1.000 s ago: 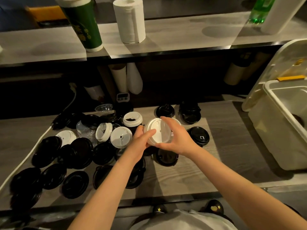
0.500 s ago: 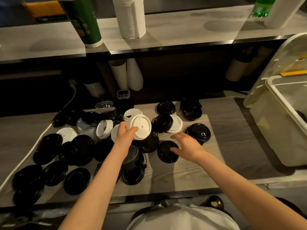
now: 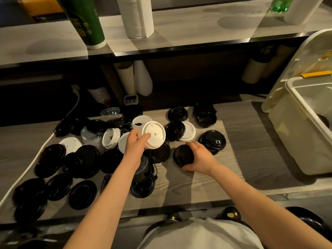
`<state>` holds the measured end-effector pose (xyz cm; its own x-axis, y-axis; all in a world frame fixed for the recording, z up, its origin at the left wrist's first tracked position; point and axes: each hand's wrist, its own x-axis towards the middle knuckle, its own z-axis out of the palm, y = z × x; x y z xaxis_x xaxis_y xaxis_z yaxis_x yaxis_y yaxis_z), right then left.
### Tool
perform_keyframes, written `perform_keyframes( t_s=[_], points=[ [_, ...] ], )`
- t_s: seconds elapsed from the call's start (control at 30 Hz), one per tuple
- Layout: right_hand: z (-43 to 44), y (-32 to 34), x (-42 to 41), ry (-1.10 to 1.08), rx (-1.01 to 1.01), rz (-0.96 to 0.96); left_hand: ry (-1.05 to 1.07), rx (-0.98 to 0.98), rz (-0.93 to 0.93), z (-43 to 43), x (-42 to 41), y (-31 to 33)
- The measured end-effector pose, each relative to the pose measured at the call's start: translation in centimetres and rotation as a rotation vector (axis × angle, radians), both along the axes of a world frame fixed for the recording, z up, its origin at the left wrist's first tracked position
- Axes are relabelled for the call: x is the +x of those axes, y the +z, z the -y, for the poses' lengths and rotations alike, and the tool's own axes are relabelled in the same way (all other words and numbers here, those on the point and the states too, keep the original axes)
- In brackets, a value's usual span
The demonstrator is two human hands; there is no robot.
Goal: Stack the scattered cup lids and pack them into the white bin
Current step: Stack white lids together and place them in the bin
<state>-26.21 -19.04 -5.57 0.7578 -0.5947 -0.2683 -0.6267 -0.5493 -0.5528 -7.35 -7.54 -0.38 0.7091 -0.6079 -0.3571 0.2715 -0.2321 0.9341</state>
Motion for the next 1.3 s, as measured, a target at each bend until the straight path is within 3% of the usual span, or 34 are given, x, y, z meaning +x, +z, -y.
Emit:
perform_keyframes(
  t_s=[0.17,0.43,0.63,0.87,1.0,1.2,1.3],
  points=[
    [2.5,4.2,-2.3,-0.156,-0.042,0.231,-0.062,-0.047,0.014,3.1,-1.9,1.4],
    [8.2,10.1,-8.7,-0.348,-0.154,0.395,-0.225,-0.151,0.054,10.8,-7.4,4.5],
    [14.2,14.1,-15.6,-0.43,-0.255,0.423,-0.295,-0.18,0.118,17.4,-13.4,7.4],
    [22.3,15.1,-25.9,-0.568,-0.201,0.39,-0.342,-0.19,0.145,24.0,-21.1,9.3],
    [26.4,14.4,-30.5,-0.554,-0.217,0.206,-0.374,-0.194,0.143,26.8,-25.1,9.6],
    [30.3,11.9,-32.1,-0.231,-0.316,-0.312,-0.363,-0.162,0.18,29.7,-29.0,9.0],
    [31.2,10.3,-31.4,-0.128,-0.303,-0.469,-0.341,-0.138,0.172,30.1,-30.1,8.7]
  ],
)
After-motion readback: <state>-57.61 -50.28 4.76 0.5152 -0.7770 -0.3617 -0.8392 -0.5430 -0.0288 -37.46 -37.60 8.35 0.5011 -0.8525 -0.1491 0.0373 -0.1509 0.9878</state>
